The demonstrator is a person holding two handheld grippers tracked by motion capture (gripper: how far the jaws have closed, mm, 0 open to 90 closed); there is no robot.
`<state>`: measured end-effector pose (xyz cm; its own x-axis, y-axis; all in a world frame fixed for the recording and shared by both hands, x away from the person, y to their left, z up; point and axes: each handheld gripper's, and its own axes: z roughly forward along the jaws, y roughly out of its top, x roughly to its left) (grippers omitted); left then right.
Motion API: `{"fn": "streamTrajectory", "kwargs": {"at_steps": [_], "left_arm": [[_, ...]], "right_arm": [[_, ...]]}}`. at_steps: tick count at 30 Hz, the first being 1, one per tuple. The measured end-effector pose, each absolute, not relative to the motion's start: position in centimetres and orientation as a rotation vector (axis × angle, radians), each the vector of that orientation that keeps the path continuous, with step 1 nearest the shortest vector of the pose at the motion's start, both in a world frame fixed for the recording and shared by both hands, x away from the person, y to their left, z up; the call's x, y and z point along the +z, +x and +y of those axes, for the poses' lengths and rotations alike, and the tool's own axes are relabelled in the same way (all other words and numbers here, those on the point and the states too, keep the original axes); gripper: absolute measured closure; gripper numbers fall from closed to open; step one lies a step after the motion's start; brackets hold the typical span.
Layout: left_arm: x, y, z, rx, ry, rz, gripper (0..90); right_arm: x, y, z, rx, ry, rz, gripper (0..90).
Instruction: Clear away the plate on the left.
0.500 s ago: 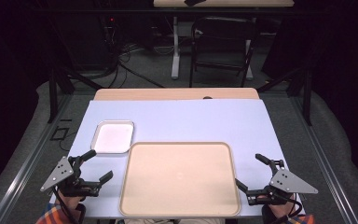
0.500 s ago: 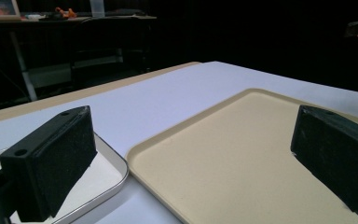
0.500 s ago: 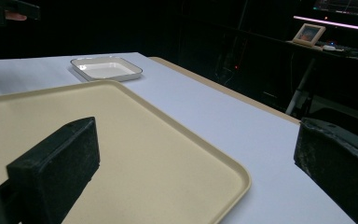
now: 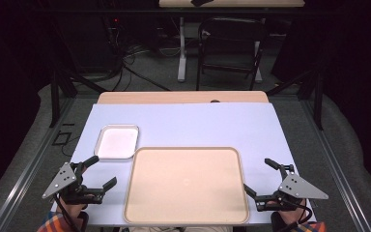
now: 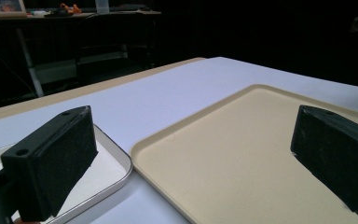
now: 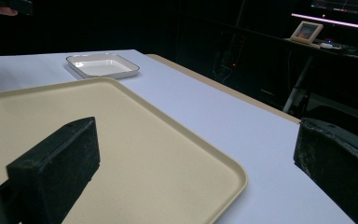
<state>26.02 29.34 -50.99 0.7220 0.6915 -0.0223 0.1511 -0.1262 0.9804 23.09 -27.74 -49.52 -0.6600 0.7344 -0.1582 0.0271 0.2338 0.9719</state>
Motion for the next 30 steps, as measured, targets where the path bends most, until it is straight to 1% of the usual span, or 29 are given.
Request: {"fn": "streamTrajectory", "kwargs": {"at_steps": [6, 7, 16, 30], "left_arm": [[-50.7, 26.2, 29.3, 0.523, 1.707, 0.726, 0.1], [-50.6, 26.3, 29.2, 0.52, 1.718, 0.759, 0.2], [-50.2, 27.2, 29.6, 0.48, 1.742, 0.864, 0.3], [-50.3, 30.6, 30.3, 0.409, 1.769, 0.977, 0.5]], "right_arm": [[-49.6, 23.3, -27.7, 1.471, 0.699, 1.9, 0.0], [-49.6, 23.4, -27.7, 1.468, 0.702, 1.899, 0.0], [-49.6, 23.5, -27.5, 1.436, 0.714, 1.921, 0.0], [-49.7, 23.7, -27.3, 1.406, 0.734, 1.939, 0.0]]}}
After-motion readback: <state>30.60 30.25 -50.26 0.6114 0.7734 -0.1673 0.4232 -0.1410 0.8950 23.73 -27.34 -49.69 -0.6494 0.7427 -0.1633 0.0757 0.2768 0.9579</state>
